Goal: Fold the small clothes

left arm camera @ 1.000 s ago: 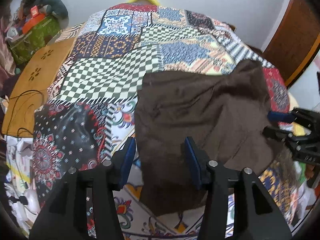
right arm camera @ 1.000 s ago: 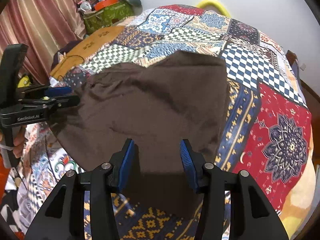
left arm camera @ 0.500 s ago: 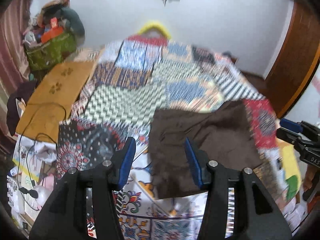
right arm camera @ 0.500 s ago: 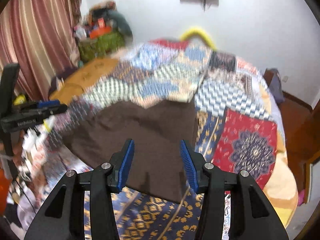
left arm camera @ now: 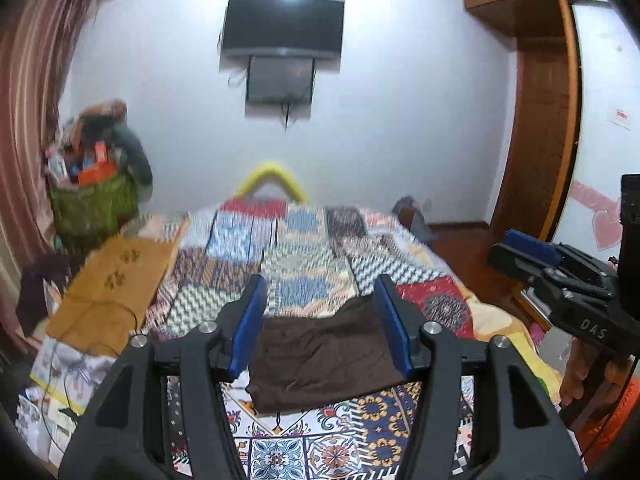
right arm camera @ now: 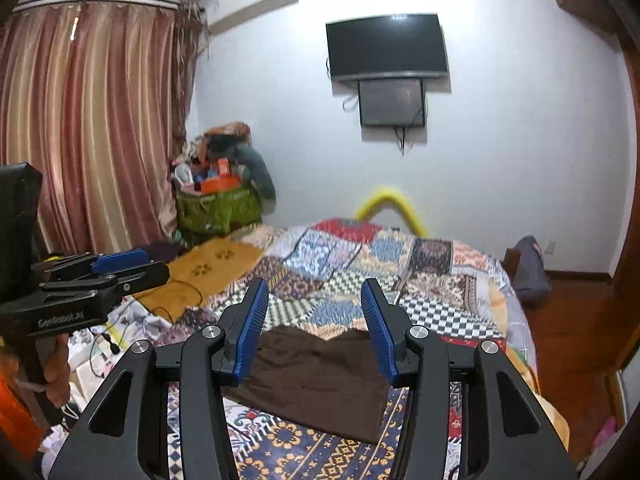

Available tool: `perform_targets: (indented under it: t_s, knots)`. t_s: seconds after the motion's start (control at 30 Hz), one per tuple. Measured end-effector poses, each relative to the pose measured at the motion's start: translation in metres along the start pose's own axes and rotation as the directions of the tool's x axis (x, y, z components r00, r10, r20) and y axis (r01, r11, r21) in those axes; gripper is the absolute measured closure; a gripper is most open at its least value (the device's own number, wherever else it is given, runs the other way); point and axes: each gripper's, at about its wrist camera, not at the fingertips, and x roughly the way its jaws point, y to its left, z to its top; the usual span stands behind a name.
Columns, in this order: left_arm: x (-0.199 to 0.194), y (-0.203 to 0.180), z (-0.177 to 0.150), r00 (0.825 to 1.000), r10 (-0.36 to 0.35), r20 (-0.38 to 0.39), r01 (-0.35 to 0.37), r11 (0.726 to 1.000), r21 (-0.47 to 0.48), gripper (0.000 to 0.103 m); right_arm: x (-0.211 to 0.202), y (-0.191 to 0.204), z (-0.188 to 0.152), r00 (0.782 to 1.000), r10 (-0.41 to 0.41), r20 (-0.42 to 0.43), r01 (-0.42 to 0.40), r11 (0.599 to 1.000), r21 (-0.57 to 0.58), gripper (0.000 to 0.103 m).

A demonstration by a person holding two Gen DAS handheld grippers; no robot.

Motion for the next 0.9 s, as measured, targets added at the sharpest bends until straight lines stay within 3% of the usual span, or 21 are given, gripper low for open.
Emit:
perform_targets:
  t_s: [0.13, 0.2, 0.3, 0.4, 0.57, 0.9]
  knots:
    - [-0.028, -0.010, -0.004, 0.996, 0.025, 0.087, -0.025, 1.000, -0.001, 0.024, -0.015, 0.007, -0.002, 0.999, -0.006, 0.048, 0.006, 1.000, 0.002, 0.040]
    - [-0.035, -0.011, -0.006, 0.993, 0.030, 0.113, -0.029, 0.999, -0.015, 0.007, -0.021, 0.010, -0.003, 0.997, -0.019, 0.069, 0.019, 1.000, -0.005, 0.032]
    - [-0.044, -0.012, -0.011, 0.989, 0.040, 0.145, -0.037, 0.999, -0.024, 0.002, -0.030, 0.014, -0.006, 0.995, -0.043, 0.095, 0.044, 0.999, -0.007, 0.012]
    - [-0.049, -0.012, -0.014, 0.989, 0.048, 0.142, -0.044, 0.998, -0.034, 0.001, -0.036, 0.017, -0.009, 0.989, -0.081, 0.121, 0.082, 0.997, -0.001, 0.000]
    - [-0.048, -0.010, -0.021, 0.991, 0.053, 0.127, -0.047, 0.998, -0.046, 0.001, -0.037, 0.020, -0.013, 0.985, -0.118, 0.127, 0.121, 0.993, -0.015, 0.000]
    - [-0.049, -0.013, -0.026, 0.989, 0.060, 0.132, -0.055, 0.997, -0.045, 0.000, -0.041, 0.018, -0.018, 0.988, -0.113, 0.100, 0.112, 0.994, 0.019, 0.000]
